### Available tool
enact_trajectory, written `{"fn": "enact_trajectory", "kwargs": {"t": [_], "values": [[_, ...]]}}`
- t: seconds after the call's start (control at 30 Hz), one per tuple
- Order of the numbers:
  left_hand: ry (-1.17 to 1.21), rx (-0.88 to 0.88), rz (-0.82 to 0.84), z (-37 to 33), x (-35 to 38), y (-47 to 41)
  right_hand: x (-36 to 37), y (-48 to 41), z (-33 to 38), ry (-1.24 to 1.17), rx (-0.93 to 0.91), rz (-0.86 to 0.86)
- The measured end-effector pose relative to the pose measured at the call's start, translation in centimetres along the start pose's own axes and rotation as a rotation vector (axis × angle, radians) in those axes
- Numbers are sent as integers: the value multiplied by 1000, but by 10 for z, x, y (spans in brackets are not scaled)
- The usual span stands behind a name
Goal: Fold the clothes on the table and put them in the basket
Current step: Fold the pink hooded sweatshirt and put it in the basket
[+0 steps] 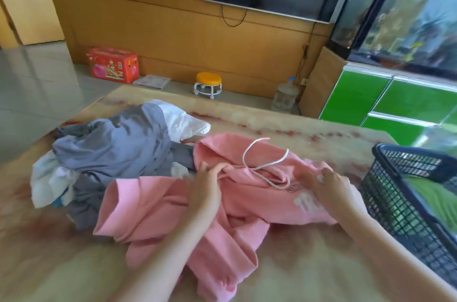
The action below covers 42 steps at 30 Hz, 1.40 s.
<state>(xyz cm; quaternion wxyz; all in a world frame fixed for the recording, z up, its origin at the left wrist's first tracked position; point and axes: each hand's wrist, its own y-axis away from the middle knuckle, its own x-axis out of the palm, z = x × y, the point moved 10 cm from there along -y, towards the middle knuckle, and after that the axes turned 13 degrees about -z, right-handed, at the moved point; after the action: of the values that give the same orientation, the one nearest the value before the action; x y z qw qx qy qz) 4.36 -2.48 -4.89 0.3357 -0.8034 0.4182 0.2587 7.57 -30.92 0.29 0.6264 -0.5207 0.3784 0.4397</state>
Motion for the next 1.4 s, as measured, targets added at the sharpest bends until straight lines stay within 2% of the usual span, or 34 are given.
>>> {"fn": "enact_trajectory", "kwargs": {"t": [0.03, 0.1, 0.27, 0.3, 0.37, 0.43, 0.53, 0.63, 0.73, 0.83, 0.9, 0.97, 1.07, 1.17, 1.27, 1.3, 1.33, 1.4], "values": [[-47, -2, 13, 3, 6, -5, 11, 14, -3, -11, -26, 82], [-85, 13, 23, 10, 15, -19, 22, 41, -7, -187, 23, 224], [-18, 66, -29, 8, 25, -53, 29, 39, -9, -486, 23, 281], [5, 61, 6, 10, 32, -55, 31, 36, -8, -481, -15, 305], [66, 70, 88, 14, 42, -54, 50, 43, -5, -406, -111, 485], [133, 67, 102, 16, 35, -46, 65, 58, -10, -258, -200, 640], [197, 187, 60, -6, 8, -14, 78, 65, -24, -87, -338, 559], [226, 342, 58, -27, -11, 33, 80, 61, -30, -183, -233, 449], [-2, 493, 79, -25, -5, 61, 62, 42, -36, -199, -116, 216], [-142, 468, 267, -11, 13, 67, 33, 11, -42, -312, 6, -34], [-239, 537, 293, -14, 19, 66, 21, -14, -40, -408, 88, -129], [-325, 546, 291, -17, 23, 62, 16, -41, -33, -434, 132, -198], [-317, 532, 207, -16, 16, 49, 18, -76, -22, -431, 200, -264], [-339, 551, 126, -2, 9, 30, 39, -100, -20, -384, 250, -241], [-304, 518, 95, 6, 9, 24, 80, -101, -23, -423, 265, -64], [-278, 549, 85, 3, 9, 28, 80, -96, -24, -477, 269, -70], [-244, 591, 67, -3, 8, 32, 67, -89, -26, -526, 237, -164], [-125, 664, -6, -20, -3, 44, 15, -59, -14, -559, 17, -440]]}}
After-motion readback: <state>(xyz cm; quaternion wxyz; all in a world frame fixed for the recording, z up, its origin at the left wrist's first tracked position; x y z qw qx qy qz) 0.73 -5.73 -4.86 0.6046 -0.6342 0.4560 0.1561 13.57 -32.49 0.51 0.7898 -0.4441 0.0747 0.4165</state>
